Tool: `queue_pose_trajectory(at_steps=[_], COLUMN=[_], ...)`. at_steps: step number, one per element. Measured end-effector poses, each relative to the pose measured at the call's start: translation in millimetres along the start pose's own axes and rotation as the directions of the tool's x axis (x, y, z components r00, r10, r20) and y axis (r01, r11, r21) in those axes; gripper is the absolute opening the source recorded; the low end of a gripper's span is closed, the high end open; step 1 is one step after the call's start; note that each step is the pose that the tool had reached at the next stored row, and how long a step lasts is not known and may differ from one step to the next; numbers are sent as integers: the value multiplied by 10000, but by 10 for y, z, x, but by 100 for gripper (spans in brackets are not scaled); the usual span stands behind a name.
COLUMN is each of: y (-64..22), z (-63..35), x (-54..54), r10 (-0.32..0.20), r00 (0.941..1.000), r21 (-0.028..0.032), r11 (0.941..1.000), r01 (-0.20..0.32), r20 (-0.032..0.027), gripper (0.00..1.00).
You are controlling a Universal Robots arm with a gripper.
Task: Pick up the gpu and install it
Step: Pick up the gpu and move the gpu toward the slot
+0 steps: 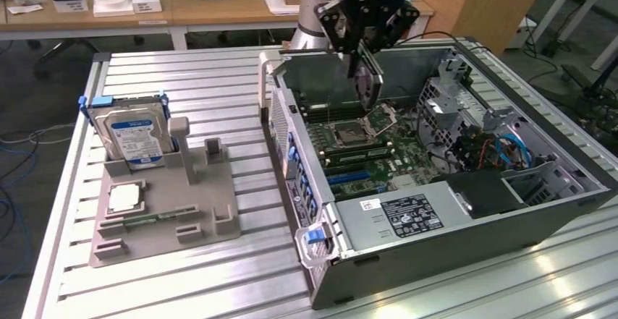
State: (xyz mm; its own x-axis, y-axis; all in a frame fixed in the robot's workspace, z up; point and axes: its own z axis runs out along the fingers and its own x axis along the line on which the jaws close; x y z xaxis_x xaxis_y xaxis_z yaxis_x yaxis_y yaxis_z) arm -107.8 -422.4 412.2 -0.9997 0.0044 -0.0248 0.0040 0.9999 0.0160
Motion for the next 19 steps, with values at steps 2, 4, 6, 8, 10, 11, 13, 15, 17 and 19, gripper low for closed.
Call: queue_pose_trajectory(at_steps=[2, 4, 6, 8, 10, 11, 13, 15, 17, 19], y=[0, 1, 1, 1, 1, 2, 2, 2, 3, 3], z=[3, 6, 9, 12, 15, 17, 20, 23, 26, 31], x=[-86, -164, -248, -337, -417, -458, -549, -632, -707, -794], r10=[-1, 1, -1, 0, 0, 0, -1, 0, 0, 0], r00=[10000, 10000, 10000, 10000, 10000, 10000, 10000, 10000, 10000, 10000], r21=[0, 0, 0, 1, 0, 0, 0, -1, 0, -1], r11=[10000, 10000, 10000, 10000, 10000, 10000, 10000, 10000, 10000, 10000], r01=[1, -1, 1, 0, 0, 0, 1, 0, 0, 0], r20=[0, 0, -1, 0, 0, 0, 0, 0, 1, -1], gripper=[28, 28, 28, 28, 28, 28, 28, 28, 28, 28])
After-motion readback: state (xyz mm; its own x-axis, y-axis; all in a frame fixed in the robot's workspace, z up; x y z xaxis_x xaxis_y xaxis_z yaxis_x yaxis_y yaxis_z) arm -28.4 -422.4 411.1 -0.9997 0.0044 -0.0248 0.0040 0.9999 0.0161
